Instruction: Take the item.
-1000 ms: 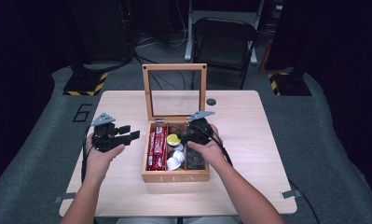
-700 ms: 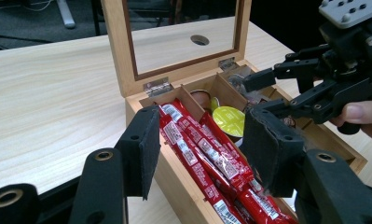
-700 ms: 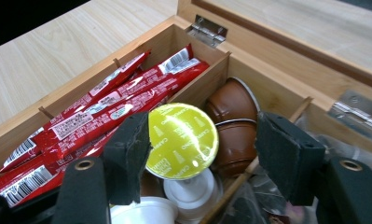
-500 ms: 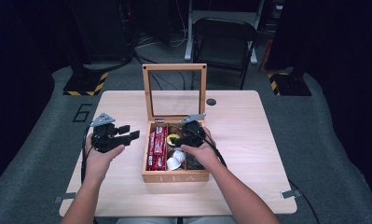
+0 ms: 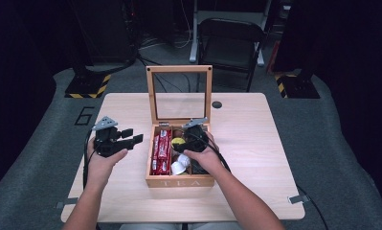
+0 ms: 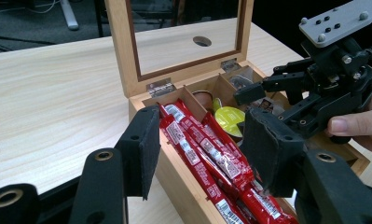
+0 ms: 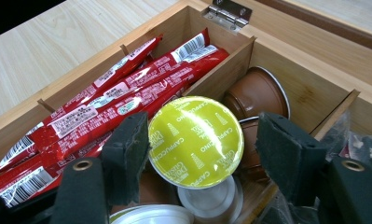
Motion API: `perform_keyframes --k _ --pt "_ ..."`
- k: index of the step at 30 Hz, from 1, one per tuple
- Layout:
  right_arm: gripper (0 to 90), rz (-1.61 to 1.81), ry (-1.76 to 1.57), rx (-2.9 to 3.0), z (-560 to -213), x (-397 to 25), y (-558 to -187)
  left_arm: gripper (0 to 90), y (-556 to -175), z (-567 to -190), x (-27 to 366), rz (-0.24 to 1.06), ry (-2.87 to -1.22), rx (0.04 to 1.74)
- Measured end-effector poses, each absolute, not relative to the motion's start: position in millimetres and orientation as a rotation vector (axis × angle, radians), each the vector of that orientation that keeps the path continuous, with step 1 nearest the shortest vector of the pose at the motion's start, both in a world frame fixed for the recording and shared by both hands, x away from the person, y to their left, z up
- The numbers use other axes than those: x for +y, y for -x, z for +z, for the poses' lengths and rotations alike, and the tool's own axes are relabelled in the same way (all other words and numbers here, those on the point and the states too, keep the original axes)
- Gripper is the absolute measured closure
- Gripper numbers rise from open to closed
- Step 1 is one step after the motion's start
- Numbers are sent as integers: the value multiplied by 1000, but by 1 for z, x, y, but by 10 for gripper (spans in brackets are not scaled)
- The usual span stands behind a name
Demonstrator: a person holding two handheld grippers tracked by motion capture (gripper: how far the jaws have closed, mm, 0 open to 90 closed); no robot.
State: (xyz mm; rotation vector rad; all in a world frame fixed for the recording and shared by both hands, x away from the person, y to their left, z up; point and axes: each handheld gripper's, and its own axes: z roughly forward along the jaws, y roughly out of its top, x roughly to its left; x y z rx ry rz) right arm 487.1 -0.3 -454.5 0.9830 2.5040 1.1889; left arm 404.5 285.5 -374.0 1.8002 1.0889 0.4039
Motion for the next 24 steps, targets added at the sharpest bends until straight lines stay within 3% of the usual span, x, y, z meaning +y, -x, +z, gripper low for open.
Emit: perform_keyframes --k 24 --pt "305 1161 -980 2554 -461 5 -489 466 -406 -377 286 394 -1802 1095"
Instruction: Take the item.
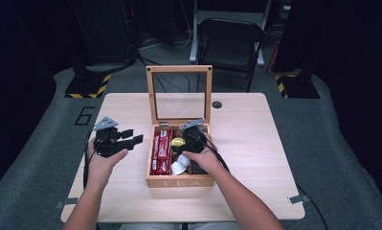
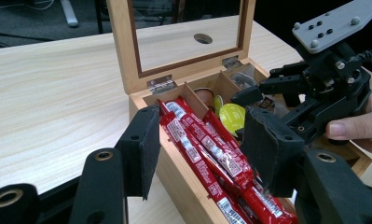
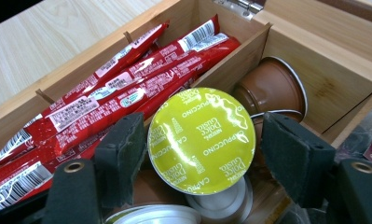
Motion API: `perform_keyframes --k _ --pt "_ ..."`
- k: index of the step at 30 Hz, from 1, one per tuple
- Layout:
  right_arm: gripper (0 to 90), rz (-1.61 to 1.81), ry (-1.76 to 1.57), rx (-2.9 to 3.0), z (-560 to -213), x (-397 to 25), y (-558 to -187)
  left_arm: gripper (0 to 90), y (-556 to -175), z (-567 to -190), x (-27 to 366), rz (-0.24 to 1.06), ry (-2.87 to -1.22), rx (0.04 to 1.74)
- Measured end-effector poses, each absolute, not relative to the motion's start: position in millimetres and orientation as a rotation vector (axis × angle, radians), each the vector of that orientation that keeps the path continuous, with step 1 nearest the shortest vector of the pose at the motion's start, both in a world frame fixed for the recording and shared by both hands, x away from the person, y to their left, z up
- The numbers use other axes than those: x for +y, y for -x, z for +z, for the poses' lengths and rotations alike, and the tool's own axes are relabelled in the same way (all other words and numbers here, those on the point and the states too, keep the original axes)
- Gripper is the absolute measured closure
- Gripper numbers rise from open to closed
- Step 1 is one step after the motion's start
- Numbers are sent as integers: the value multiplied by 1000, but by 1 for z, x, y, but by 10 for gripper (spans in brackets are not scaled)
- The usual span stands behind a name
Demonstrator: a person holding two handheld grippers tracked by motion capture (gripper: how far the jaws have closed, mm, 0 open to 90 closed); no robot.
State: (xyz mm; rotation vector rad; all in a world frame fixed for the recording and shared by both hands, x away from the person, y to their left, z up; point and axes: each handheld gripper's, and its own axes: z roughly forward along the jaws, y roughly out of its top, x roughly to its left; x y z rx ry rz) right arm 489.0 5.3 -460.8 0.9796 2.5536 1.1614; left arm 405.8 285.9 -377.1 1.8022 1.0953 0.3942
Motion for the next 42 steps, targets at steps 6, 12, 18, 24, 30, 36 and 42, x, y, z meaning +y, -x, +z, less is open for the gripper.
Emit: perform_keyframes --k 6,12,18,24,30,36,42 --pt "327 1142 -995 2570 -463 8 -489 466 -405 -377 286 394 -1799 1094" --pt "371 1142 -998 2566 -463 7 -490 466 -406 -377 286 393 -1801 1095" --pt "376 1141 -1005 2557 -462 7 -490 466 -406 -378 286 394 -1801 1095" --pt "377 1162 -997 2543 -459 4 -491 466 -406 -378 286 394 -1801 1095" --pt "377 1177 -997 2546 -454 1 -488 466 -406 -378 286 395 -1798 1099" --pt "377 1179 -981 2542 -442 -3 -485 466 -406 -378 287 392 -1803 1098" --pt "377 1198 -981 2533 -430 -10 -481 466 -405 -378 287 390 -1802 1102"
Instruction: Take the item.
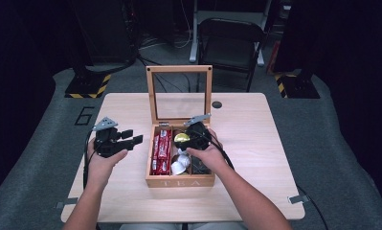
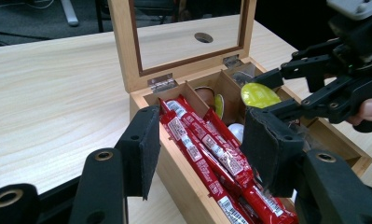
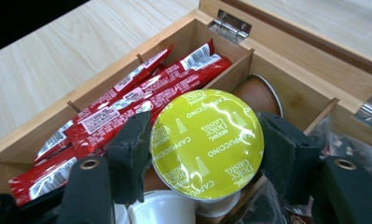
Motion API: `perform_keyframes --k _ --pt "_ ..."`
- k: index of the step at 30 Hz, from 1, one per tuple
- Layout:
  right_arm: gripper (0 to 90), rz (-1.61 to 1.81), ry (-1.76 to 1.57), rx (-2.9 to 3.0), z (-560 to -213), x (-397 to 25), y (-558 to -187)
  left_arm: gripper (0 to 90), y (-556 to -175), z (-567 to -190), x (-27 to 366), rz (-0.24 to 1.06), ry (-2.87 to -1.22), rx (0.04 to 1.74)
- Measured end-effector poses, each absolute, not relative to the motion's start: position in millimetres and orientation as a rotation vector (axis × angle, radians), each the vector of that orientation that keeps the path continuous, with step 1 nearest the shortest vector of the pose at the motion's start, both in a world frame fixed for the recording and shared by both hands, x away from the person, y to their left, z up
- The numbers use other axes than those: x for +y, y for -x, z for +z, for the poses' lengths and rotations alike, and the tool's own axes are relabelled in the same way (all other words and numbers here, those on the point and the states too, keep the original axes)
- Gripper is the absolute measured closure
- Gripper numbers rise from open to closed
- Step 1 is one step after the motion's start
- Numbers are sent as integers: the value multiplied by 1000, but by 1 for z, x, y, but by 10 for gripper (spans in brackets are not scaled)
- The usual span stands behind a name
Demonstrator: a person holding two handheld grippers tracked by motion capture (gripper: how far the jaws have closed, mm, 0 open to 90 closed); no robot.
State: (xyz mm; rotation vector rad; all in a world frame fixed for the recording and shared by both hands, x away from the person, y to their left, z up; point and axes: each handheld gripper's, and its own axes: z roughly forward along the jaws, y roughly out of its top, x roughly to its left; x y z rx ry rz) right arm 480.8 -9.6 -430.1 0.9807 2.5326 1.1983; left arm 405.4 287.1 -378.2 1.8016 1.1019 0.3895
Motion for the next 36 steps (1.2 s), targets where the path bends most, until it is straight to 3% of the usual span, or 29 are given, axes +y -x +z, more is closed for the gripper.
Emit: perform_keyframes --k 13,36 --pt "378 1204 -1020 2477 -419 -43 -477 466 -405 -379 289 395 -1792 1114" --pt "377 1145 -1236 2302 -417 -144 -473 466 -406 -381 290 394 -1799 1126"
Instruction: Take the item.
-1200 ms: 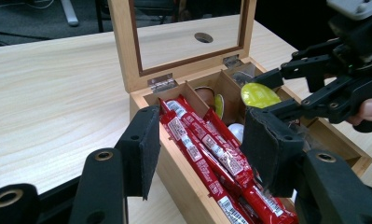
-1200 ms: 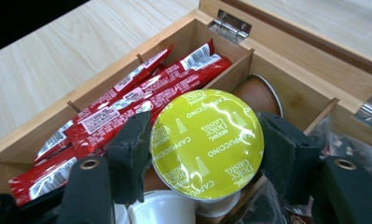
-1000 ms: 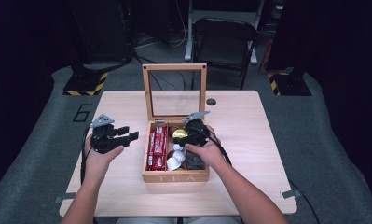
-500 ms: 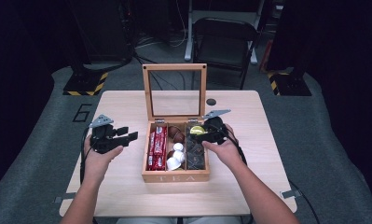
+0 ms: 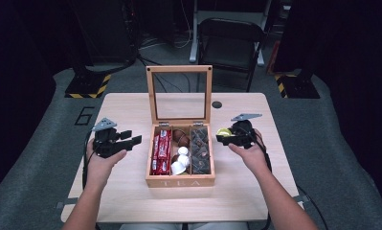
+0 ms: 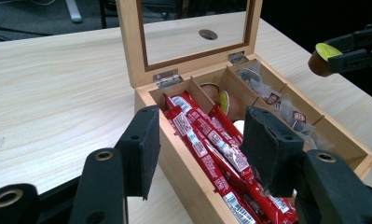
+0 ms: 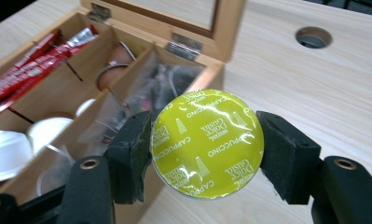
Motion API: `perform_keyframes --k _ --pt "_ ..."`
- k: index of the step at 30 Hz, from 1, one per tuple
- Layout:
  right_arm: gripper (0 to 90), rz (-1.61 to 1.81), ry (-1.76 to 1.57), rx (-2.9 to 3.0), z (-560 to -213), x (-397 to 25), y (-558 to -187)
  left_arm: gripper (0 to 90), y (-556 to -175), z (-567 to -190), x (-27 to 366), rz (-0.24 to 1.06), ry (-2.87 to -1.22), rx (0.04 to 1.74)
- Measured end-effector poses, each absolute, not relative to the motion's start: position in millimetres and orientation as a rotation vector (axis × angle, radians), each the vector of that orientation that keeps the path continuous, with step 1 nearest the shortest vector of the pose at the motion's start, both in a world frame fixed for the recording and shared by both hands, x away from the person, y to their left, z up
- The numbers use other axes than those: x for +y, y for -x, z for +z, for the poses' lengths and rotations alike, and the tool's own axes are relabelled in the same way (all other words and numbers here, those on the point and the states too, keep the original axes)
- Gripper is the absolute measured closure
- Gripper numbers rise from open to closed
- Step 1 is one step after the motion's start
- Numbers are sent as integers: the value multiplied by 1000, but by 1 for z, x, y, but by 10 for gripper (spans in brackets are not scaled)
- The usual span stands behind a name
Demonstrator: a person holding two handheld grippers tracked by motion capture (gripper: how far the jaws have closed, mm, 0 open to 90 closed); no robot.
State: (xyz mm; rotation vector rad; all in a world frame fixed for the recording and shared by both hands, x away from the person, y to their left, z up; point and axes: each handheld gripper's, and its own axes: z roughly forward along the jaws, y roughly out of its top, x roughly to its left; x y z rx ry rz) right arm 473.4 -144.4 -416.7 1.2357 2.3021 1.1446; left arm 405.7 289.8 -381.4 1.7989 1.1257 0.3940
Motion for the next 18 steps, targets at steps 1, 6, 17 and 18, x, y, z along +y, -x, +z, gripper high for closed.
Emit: perform_keyframes --k 1,6,17,18 --pt "378 1142 -1245 2293 -418 -147 -473 466 -406 -381 290 394 -1800 1124" --pt "378 1102 -1268 2273 -426 -158 -469 466 -406 -382 290 394 -1803 1124" --pt "378 1108 -1372 2216 -447 -182 -463 466 -407 -384 290 393 -1804 1129" --pt "378 1113 -1388 2209 -450 -185 -463 466 -406 -383 290 390 -1803 1133"
